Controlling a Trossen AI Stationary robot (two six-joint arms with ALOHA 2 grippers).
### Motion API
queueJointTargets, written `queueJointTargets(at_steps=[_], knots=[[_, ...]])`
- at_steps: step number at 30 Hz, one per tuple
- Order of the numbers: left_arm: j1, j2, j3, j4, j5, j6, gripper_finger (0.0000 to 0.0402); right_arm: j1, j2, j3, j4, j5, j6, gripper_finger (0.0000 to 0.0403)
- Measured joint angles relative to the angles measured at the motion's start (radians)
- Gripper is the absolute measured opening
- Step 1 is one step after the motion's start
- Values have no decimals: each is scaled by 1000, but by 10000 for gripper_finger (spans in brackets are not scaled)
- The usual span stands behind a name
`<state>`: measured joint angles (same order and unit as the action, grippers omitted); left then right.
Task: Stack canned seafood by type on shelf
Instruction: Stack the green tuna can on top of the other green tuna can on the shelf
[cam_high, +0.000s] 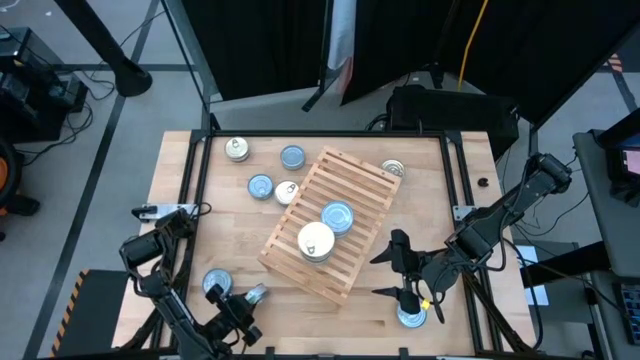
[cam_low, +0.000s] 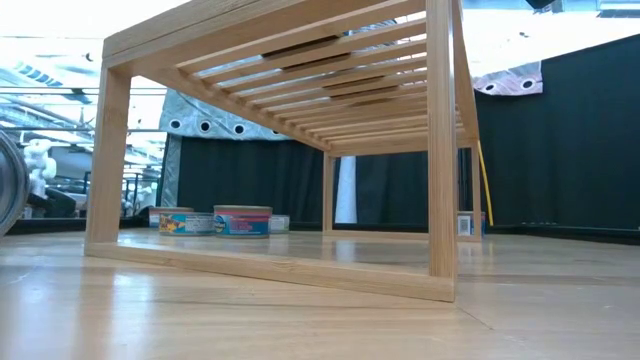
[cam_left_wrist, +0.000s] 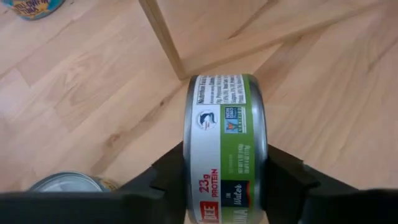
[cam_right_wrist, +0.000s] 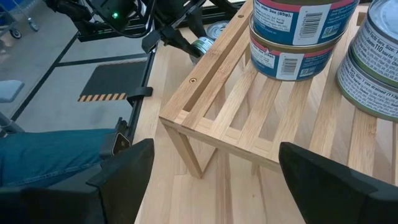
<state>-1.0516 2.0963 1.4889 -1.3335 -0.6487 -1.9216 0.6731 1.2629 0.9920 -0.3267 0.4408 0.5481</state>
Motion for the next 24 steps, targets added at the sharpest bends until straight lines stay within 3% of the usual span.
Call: queueJointTargets(at_steps=[5,10,13,22,24], knots=[[-19,-1,40,-11,3,42,145,0,0,0,0,0,-2,336],[-43,-1,215,-10,-1,247,145,0,0,0,0,5,-10,336],[-50,-1,364,-22,-43,449,145,0,0,0,0,5,-14,336],[27,-1,826,-99,-347,1190,145,1,0,0,3,4,-5,336],[56,-15,869,-62,-409,1394,145,2,0,0,3,4,-5,336]])
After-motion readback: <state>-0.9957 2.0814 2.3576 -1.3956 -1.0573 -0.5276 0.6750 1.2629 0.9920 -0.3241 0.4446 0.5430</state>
